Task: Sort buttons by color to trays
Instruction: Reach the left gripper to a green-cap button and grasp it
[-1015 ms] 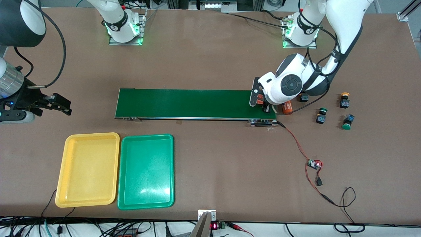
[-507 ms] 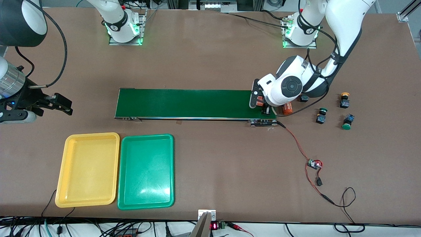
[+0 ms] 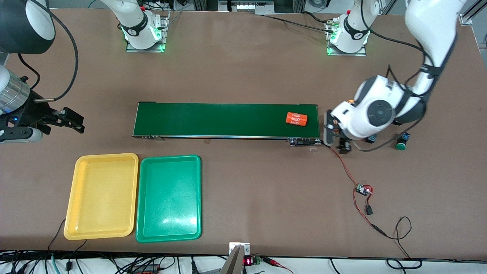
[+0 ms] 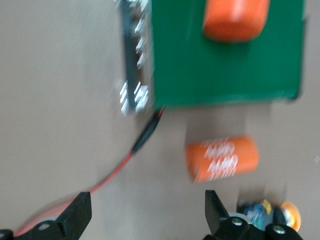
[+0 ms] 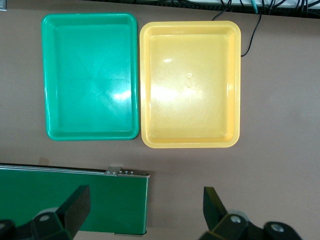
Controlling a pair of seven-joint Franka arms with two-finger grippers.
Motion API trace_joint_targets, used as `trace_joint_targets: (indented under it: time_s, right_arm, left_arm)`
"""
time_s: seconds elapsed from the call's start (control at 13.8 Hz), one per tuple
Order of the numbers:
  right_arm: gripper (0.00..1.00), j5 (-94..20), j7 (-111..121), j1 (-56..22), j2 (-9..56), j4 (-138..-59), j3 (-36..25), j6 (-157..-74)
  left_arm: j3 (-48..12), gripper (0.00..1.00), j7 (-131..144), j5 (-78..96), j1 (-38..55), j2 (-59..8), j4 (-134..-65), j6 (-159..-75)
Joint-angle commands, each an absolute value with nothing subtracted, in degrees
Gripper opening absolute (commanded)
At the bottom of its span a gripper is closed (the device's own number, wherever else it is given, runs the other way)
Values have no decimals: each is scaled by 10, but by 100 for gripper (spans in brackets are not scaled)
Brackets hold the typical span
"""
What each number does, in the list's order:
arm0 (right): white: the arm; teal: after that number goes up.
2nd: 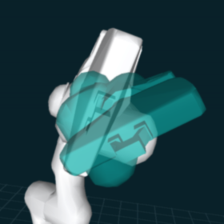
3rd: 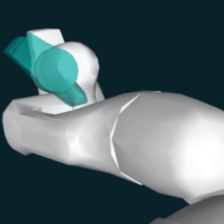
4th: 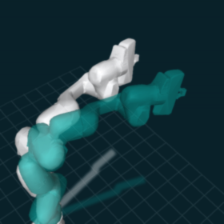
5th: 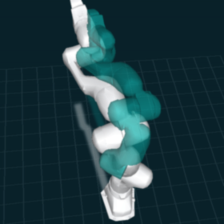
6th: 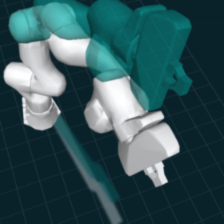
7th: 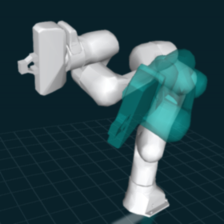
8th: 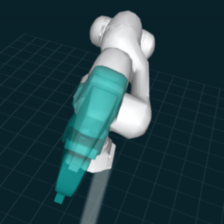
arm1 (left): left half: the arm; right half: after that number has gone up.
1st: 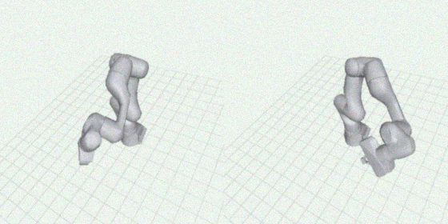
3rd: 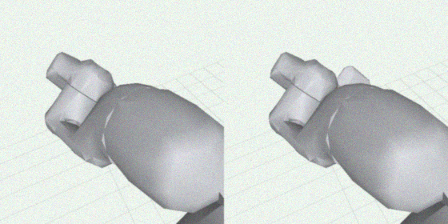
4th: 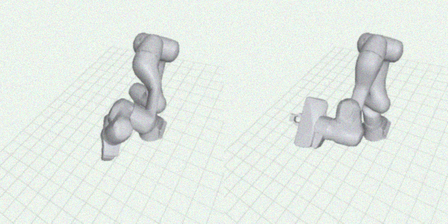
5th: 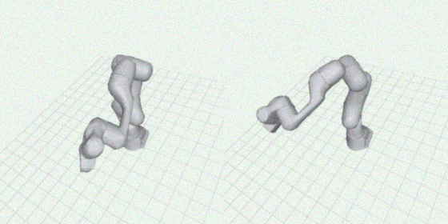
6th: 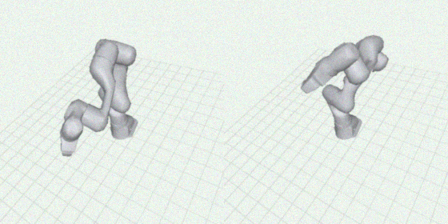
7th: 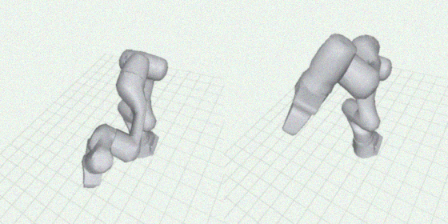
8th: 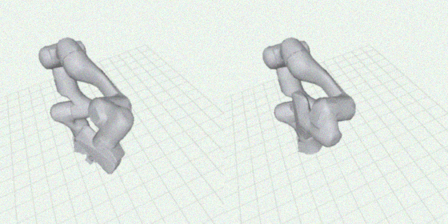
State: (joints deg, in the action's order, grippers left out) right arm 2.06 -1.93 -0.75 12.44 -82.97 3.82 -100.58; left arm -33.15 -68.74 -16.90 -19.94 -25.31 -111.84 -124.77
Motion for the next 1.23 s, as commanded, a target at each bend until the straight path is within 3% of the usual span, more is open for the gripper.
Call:
trace_joint_targets:
  time_s: [0.0, 0.65, 0.8, 0.94, 1.16]
  right_arm:
    - [100, 22, -14, -1, 129, -818, 42, -1003]
    - [100, 23, -13, 1, 129, -818, 40, -1003]
    - [100, 22, -11, 1, 129, -818, 40, -1003]
    - [100, 21, -11, 1, 129, -818, 40, -1003]
    - [100, 21, -11, 1, 129, -818, 40, -1003]
  left_arm:
    - [-334, 100, -726, -179, -233, -258, -1074, -1243]
    - [-297, 100, -594, -221, -227, -250, -1030, -1194]
    - [-267, 100, -584, -218, -220, -271, -1021, -1222]
    - [-216, 100, -594, -222, -191, -277, -1024, -1317]
    - [-170, 100, -585, -214, -192, -279, -1040, -1321]
